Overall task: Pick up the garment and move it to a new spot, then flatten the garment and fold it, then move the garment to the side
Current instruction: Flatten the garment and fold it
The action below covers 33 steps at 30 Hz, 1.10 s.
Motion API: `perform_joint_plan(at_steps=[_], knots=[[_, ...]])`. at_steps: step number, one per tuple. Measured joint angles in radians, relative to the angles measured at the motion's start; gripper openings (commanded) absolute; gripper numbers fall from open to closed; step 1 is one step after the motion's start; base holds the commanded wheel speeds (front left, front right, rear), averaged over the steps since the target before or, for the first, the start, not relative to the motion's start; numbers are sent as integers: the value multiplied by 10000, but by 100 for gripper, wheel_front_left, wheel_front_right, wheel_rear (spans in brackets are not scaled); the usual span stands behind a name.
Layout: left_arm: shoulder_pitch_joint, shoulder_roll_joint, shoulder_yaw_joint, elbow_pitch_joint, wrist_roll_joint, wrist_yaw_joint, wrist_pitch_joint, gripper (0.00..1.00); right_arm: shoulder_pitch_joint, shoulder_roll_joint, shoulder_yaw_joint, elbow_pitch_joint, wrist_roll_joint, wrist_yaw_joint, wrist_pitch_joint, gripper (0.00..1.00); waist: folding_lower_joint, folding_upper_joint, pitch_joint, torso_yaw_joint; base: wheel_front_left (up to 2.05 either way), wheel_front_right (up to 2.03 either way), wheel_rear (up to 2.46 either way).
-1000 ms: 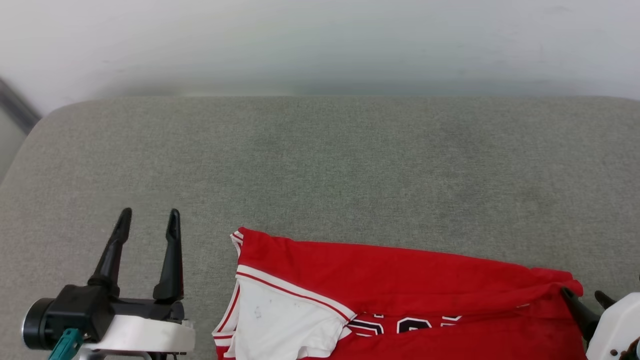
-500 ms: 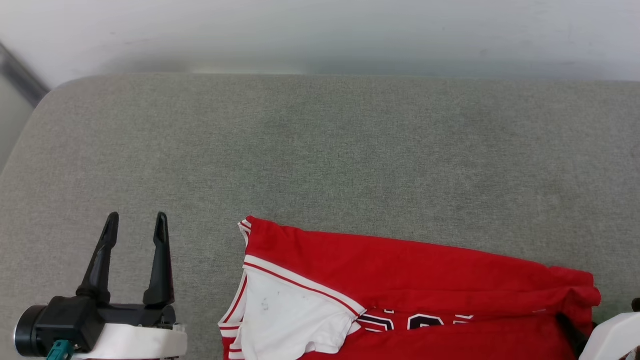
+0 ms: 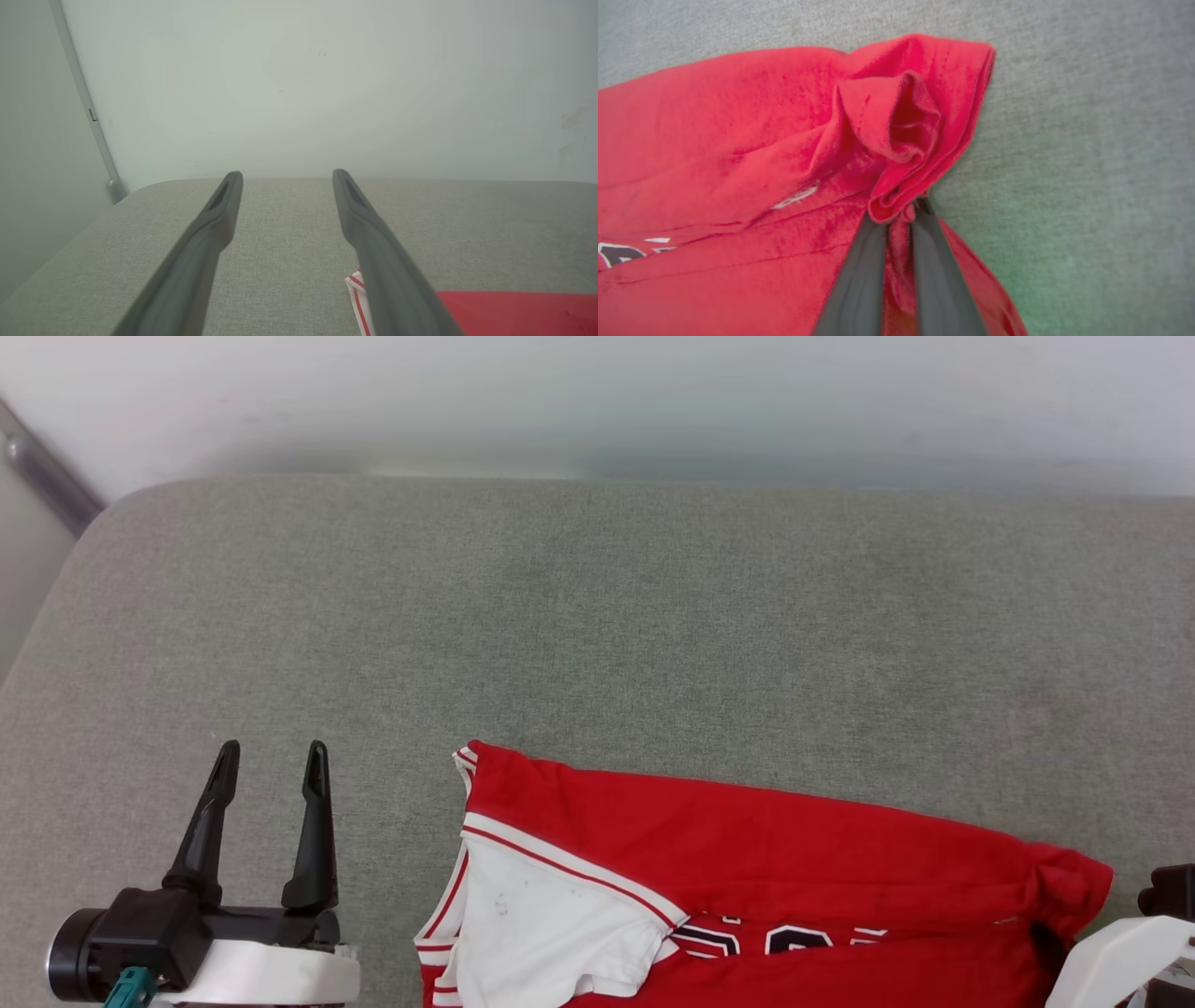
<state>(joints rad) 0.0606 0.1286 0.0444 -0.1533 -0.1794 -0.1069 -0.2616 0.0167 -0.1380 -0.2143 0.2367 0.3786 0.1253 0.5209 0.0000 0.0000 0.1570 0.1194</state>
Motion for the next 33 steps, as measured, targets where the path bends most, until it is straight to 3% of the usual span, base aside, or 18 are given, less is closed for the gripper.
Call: perform_joint_plan(at_steps=[7, 17, 24, 33], knots=[[49, -107, 228, 79, 88, -155, 0, 100, -48, -109, -339, 134, -115, 67, -571, 0, 1, 0, -259, -136, 0, 0, 0], [181, -119, 171, 219, 125, -211, 0, 100, -531, -1047, -1622, 293, -988, 61, -700, 0, 1, 0, -426, -409, 0, 0, 0], [364, -121, 75, 313, 113, -222, 0, 100, -140, -953, -330, -1300, -541, 56, 102, 0, 1, 0, -745, -590, 0, 0, 0], [383, -194, -77, 322, 63, -222, 0, 100, 576, -163, 1340, -3494, 234, 56, 1407, 0, 1, 0, -918, -506, 0, 0, 0]])
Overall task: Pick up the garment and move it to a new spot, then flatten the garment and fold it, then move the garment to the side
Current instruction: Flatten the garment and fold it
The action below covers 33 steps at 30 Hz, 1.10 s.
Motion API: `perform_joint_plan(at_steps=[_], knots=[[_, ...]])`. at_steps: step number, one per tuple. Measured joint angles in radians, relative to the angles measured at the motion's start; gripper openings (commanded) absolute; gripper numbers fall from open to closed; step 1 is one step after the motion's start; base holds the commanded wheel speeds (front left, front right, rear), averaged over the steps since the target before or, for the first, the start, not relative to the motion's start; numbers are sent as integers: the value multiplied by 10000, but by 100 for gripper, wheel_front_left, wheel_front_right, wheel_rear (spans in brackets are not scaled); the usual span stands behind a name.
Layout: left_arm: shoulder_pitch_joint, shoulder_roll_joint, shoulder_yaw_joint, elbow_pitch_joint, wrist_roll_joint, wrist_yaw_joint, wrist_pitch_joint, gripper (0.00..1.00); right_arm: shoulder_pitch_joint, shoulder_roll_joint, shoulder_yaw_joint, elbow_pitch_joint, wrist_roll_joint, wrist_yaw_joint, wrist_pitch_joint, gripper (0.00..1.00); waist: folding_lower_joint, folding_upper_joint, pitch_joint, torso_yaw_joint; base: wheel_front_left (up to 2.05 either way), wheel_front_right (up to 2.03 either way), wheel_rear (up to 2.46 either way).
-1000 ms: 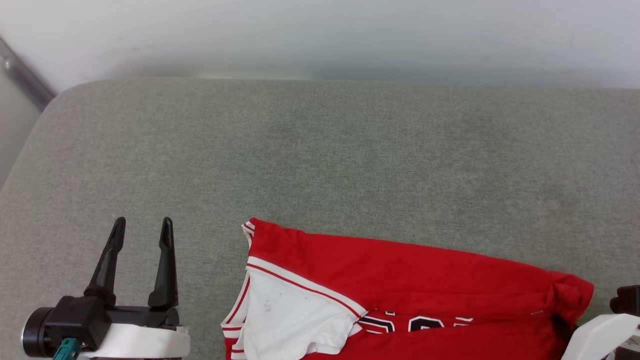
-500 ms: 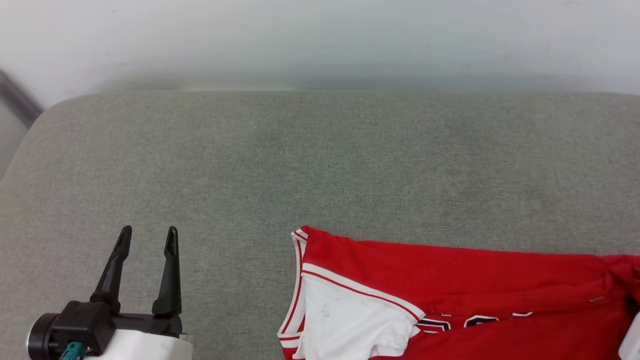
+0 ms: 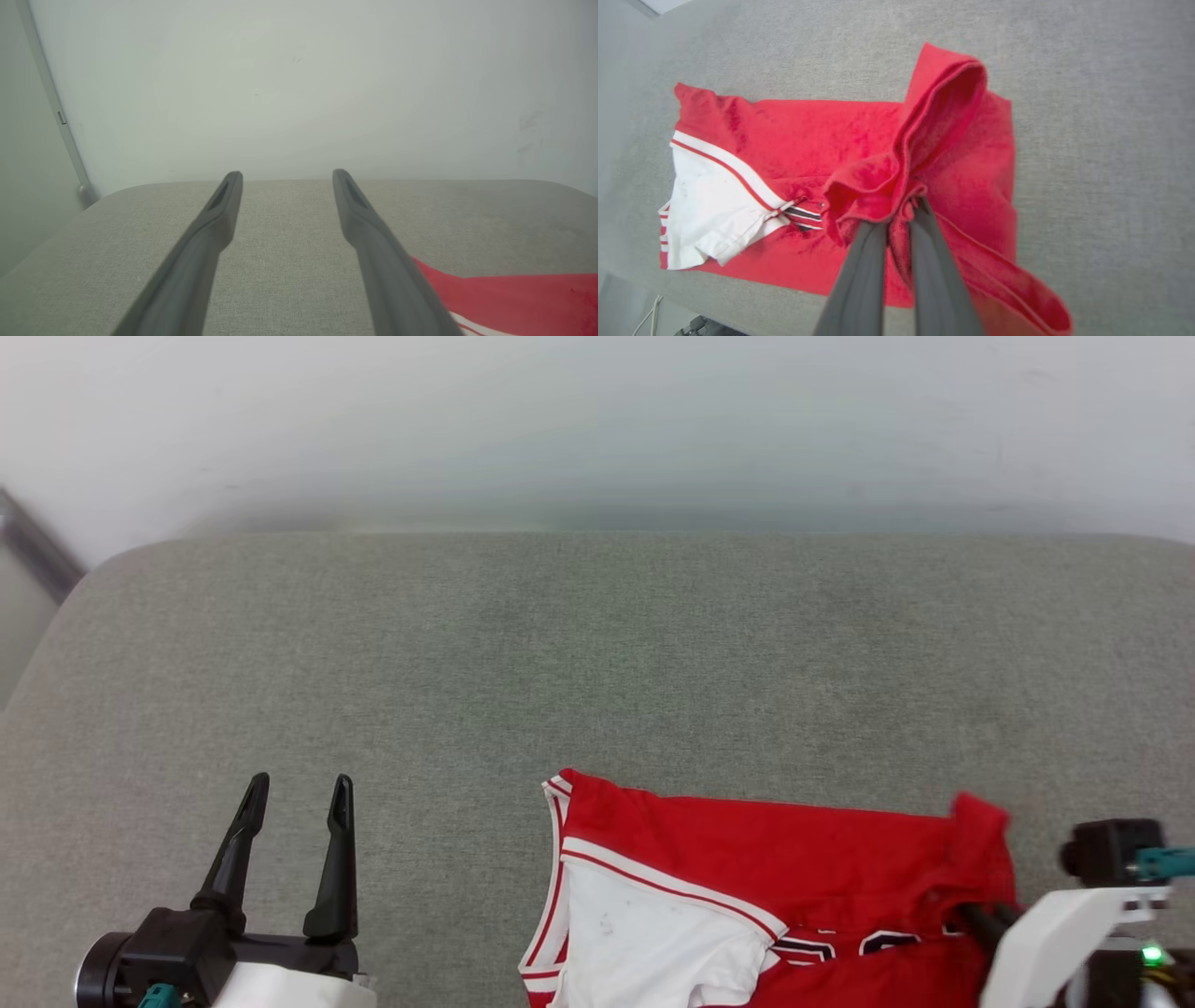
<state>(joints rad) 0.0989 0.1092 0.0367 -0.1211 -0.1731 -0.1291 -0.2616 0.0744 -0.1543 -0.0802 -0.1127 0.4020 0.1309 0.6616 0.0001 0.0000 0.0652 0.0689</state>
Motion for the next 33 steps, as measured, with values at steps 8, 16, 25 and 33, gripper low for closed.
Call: perform_joint_plan(at_steps=[8, 16, 25, 33], knots=[[3, -130, 17, 44, -21, 0, 0, 100, -202, 953, 1204, -516, 780, 0, 514, 0, -1, 0, -52, 274, 0, 0, 0], [-4, -117, -4, 98, -77, 0, 0, 100, -938, 1020, 2652, 468, 2061, -2, -77, 0, 0, 0, -103, 634, 0, 0, 0], [-7, -58, -140, 148, -148, 0, 0, 100, -2038, 1026, 3877, 2401, 2516, 0, -1068, 0, 0, 0, -101, 1047, 0, 0, 0], [-17, -6, -222, 205, -146, 0, 0, 100, -2713, 1022, 4604, 3942, 3216, -2, -1979, 58, 0, 0, -63, 1323, 0, 0, 0]])
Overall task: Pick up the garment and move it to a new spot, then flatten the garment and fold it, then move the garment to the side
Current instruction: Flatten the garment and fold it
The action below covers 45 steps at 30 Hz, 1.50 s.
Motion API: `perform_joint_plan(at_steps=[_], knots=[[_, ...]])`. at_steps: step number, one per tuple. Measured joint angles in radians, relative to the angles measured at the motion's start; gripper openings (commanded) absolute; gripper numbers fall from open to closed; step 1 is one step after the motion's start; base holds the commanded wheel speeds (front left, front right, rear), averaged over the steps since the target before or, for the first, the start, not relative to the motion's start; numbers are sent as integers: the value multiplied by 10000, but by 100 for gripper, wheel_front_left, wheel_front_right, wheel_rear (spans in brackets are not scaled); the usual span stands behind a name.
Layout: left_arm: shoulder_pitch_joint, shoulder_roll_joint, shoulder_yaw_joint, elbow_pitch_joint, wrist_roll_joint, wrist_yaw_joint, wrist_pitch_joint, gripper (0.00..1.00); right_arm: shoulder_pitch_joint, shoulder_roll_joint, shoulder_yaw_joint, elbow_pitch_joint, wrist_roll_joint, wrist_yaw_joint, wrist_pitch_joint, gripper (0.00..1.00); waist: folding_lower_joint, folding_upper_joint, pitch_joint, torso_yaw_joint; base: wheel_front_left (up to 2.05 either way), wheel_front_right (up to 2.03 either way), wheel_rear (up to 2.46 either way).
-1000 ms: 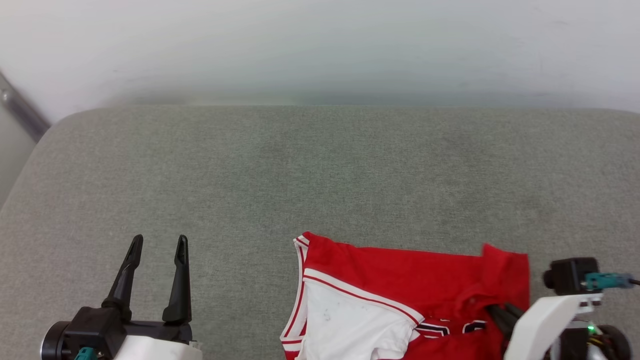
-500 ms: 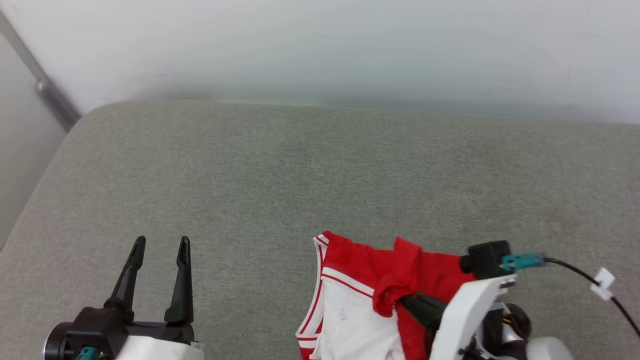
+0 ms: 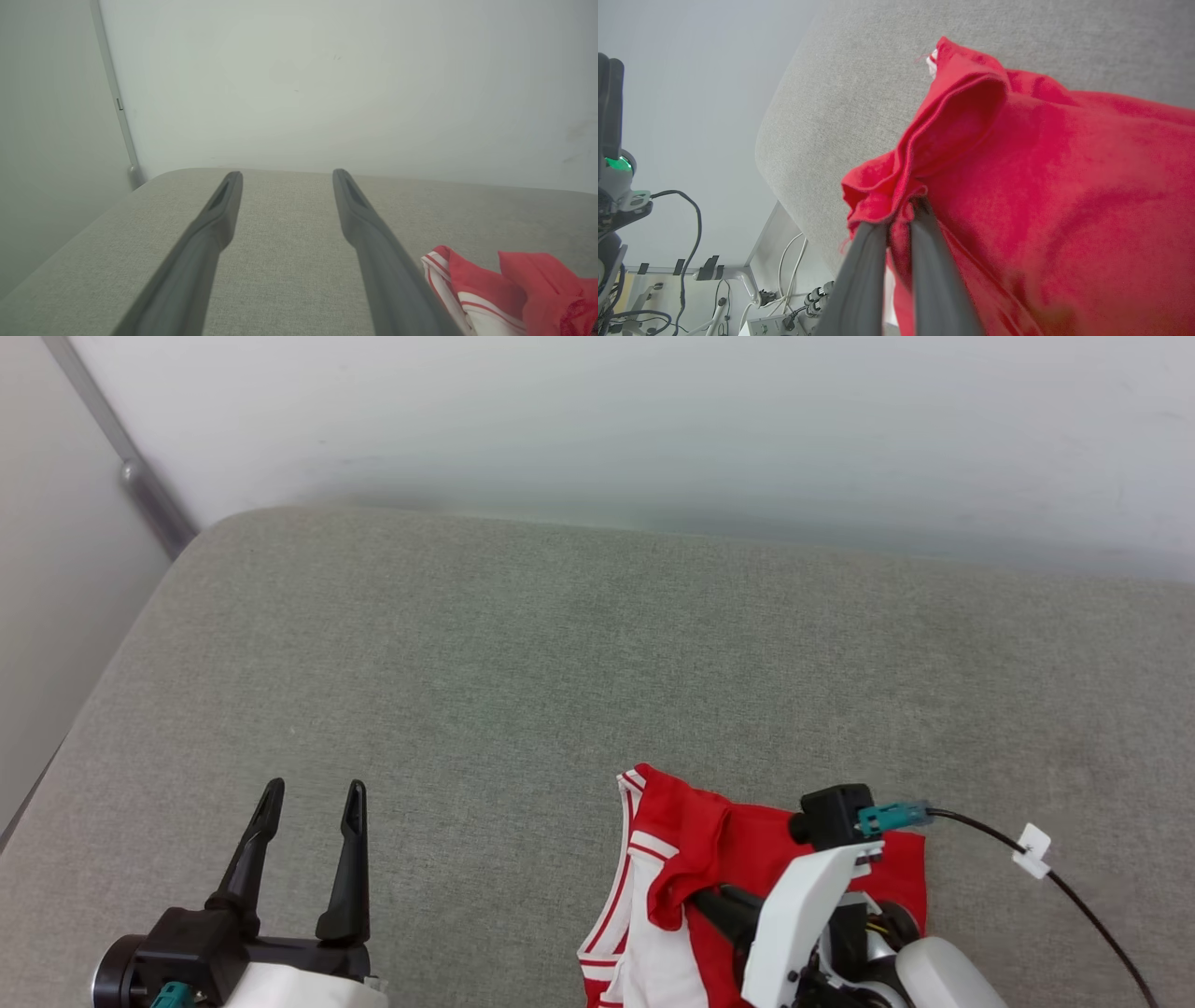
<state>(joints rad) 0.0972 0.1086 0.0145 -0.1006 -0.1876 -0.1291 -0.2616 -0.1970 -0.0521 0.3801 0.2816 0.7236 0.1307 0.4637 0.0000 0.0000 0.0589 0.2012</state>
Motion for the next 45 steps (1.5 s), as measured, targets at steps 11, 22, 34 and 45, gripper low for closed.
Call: perform_joint_plan(at_steps=[11, 22, 34, 45], knots=[[-13, -42, 111, -232, -79, 0, 0, 100, -1223, 17, 368, -255, -1296, 0, -305, 100, 0, 0, -84, -360, 0, 0, 0], [-36, -134, 182, -303, -75, 0, 0, 100, -1870, -2165, -1302, -1442, -5139, 6, -2105, 100, 0, 0, -86, -1249, 0, 0, 0], [-150, -157, 21, -353, 0, 0, -12, 100, 163, -2520, -3352, -2800, -5482, 4, -5127, 100, -1, 0, 20, -1649, 0, 0, 0], [52, -75, -102, -405, 69, 0, -12, 100, 2036, -899, -4034, -3791, -6245, 4, -6190, 100, 0, 0, -14, -1578, 0, 0, 0]])
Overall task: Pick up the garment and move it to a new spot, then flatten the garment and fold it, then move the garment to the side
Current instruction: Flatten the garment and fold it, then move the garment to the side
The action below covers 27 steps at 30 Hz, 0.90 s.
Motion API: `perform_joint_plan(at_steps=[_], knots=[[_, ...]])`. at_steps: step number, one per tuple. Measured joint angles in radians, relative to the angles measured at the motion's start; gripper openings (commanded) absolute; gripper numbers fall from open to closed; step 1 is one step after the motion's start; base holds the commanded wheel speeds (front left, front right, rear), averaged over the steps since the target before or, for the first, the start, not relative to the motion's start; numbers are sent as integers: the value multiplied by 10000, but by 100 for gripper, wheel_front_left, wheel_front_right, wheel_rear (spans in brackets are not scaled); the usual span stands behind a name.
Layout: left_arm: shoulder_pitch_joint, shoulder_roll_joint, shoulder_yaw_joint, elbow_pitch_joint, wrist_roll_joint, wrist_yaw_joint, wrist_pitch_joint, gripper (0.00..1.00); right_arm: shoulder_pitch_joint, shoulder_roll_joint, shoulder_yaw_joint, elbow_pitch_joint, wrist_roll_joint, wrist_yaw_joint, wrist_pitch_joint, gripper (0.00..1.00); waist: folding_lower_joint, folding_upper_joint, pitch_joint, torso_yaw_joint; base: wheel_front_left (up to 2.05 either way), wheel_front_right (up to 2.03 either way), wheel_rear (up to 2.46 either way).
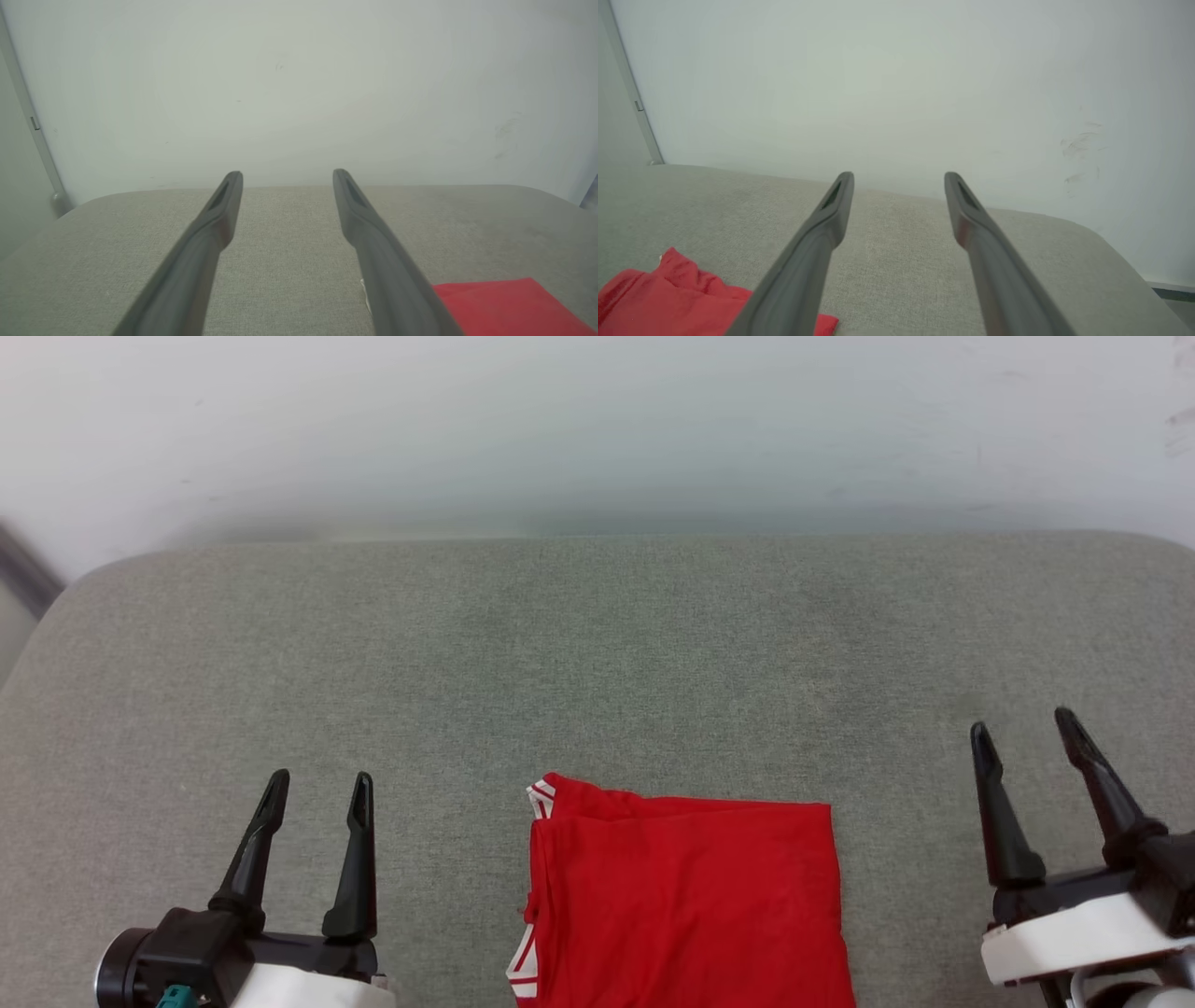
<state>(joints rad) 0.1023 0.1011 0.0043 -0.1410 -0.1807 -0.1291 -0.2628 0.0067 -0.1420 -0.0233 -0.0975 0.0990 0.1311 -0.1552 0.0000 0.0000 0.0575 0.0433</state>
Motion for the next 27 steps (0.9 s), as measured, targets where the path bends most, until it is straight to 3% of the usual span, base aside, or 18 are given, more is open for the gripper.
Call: perform_joint_plan(at_steps=[10, 19, 23, 27], knots=[[4, 44, -140, 25, 119, 0, 0, 100, 226, 495, -232, -40, -451, -2, -125, 100, 0, 0, 46, 39, 0, 0, 0], [-25, 35, -178, 27, 178, 0, 0, 100, 214, 564, -326, -40, -384, -2, -12, 100, 0, 0, 68, 80, 0, 0, 0], [-25, 27, -240, 25, 182, 0, 0, 100, 166, 299, -102, -190, -282, 0, 533, 100, 0, 0, 127, 129, 0, 0, 0], [-85, 50, -288, 21, 196, 0, 0, 100, -8, -290, 372, -384, 378, -2, 2192, 100, 0, 0, 264, 206, 0, 0, 0]])
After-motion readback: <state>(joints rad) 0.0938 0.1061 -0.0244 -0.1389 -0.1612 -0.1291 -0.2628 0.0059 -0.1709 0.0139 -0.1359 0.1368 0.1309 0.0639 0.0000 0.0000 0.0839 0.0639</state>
